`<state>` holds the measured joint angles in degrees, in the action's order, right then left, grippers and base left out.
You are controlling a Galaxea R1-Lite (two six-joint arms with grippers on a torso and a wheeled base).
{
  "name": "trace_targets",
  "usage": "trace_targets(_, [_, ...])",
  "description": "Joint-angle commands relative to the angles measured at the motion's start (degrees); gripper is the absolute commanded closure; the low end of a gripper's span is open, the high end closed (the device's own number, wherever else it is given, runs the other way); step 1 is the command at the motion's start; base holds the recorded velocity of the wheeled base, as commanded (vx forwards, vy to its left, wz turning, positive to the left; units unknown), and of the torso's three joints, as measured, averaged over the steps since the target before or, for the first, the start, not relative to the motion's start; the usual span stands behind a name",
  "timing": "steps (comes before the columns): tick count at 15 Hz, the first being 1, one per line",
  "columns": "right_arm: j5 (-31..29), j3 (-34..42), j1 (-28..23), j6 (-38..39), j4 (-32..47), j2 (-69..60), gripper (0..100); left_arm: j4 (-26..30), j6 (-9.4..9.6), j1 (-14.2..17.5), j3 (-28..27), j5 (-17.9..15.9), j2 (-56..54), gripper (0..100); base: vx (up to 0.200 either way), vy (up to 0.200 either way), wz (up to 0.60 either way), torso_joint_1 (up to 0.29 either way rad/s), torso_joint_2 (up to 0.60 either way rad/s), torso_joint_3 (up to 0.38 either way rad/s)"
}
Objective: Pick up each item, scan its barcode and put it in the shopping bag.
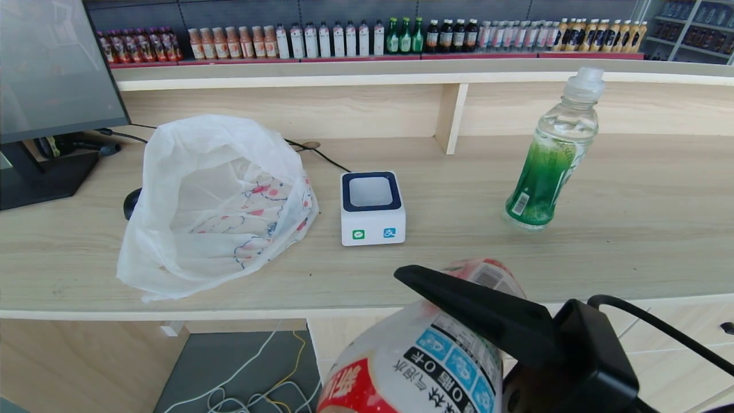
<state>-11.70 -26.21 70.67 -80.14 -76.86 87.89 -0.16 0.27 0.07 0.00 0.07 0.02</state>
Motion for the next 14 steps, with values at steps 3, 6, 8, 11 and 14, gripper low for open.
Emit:
trace_targets(3, [0.2, 0.8, 0.0, -3.4, -3.3, 1.1, 100, 0.0, 0.0, 0.0, 0.0, 0.0, 0.0, 0, 0.0, 0.0, 0.0, 0.0, 0.0, 0.0])
trace_targets(6, [0.6, -0.1, 0.2, -8.4, -3.5, 1.1, 100, 0.0, 0.0, 0.0, 0.0, 0.0, 0.0, 0, 0.0, 0.0, 0.0, 0.0, 0.0, 0.0])
trace_targets(8, [1.3, -0.5, 0.3, -10.2, -3.5, 1.1, 100, 0.0, 0.0, 0.0, 0.0, 0.0, 0.0, 0, 0.0, 0.0, 0.0, 0.0, 0.0, 0.0])
trace_targets(11, [1.5, -1.0, 0.3, -14.1, -3.5, 1.1, 100, 0.0, 0.0, 0.0, 0.0, 0.0, 0.0, 0, 0.0, 0.0, 0.0, 0.0, 0.0, 0.0])
trace_targets(14, [1.5, -1.5, 0.6, -16.0, -4.3, 1.0, 100, 0.0, 0.0, 0.0, 0.0, 0.0, 0.0, 0, 0.0, 0.0, 0.0, 0.0, 0.0, 0.0])
